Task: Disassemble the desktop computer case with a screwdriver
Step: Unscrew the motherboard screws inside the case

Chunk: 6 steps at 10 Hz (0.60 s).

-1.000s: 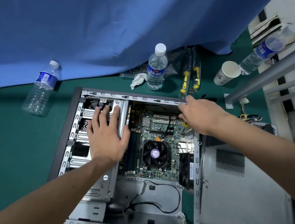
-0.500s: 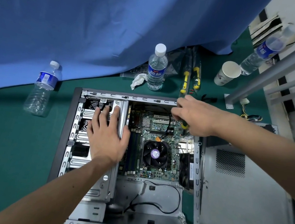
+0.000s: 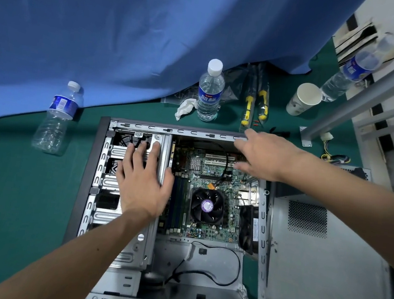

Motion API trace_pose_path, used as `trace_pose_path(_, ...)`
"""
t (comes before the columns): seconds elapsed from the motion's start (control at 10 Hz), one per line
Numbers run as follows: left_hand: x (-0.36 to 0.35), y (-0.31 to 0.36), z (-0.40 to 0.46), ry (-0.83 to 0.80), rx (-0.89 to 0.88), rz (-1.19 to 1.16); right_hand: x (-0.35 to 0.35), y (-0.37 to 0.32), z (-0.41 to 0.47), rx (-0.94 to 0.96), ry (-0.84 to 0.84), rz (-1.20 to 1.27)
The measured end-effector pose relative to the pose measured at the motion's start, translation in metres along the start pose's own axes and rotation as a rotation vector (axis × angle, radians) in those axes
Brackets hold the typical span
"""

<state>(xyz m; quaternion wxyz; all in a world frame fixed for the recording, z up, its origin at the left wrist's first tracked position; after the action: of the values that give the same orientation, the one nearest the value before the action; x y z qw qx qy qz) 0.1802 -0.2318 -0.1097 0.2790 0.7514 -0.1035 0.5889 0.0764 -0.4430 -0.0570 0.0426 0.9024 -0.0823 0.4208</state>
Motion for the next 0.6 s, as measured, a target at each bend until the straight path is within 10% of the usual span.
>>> trace_pose_path(0.6,0.001,0.000,0.000,0.017,-0.001,-0.007,0.004,-0.002,-0.008,-0.007,0.054,0.005)
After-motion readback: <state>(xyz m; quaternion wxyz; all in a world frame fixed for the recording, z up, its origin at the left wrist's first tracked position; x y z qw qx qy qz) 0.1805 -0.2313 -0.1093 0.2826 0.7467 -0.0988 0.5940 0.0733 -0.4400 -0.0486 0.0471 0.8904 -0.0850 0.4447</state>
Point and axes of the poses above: each hand's wrist, its own z-axis towards the middle knuckle, its own x-axis out of the back of the hand, y = z × x, the point moved 10 cm from there along z, towards the middle knuckle, and after that the axes turned 6 degrees about -y, right-handed, at the moved point
